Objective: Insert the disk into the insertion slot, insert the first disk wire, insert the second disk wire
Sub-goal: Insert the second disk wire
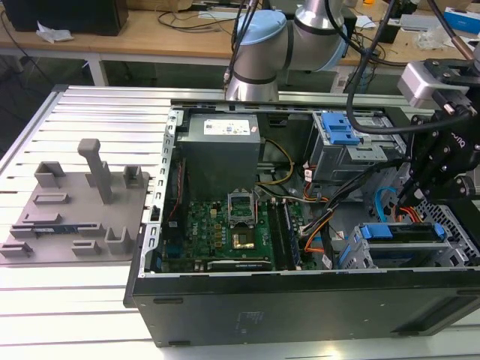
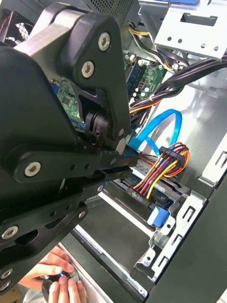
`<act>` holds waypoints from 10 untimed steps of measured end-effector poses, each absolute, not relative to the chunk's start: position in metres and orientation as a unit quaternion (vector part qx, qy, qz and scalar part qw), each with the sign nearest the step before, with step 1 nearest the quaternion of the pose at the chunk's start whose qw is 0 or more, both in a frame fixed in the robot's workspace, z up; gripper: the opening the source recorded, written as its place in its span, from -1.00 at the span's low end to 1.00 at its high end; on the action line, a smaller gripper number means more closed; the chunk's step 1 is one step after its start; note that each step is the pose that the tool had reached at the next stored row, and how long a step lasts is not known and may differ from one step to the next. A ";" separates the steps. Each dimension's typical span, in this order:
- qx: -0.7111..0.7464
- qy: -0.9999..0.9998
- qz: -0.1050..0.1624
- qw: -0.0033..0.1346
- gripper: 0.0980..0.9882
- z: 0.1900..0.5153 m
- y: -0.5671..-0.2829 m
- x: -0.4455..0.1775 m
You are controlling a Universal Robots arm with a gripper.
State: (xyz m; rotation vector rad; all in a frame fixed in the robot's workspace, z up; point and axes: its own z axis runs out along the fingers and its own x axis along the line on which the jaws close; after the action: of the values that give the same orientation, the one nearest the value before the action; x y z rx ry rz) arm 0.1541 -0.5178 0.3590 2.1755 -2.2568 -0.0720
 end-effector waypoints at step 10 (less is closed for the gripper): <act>0.694 -0.720 -0.023 0.003 -0.86 0.358 -0.533 0.152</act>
State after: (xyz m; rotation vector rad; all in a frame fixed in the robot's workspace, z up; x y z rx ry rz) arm 0.1516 -0.5329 0.3581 2.1755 -2.2570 -0.0721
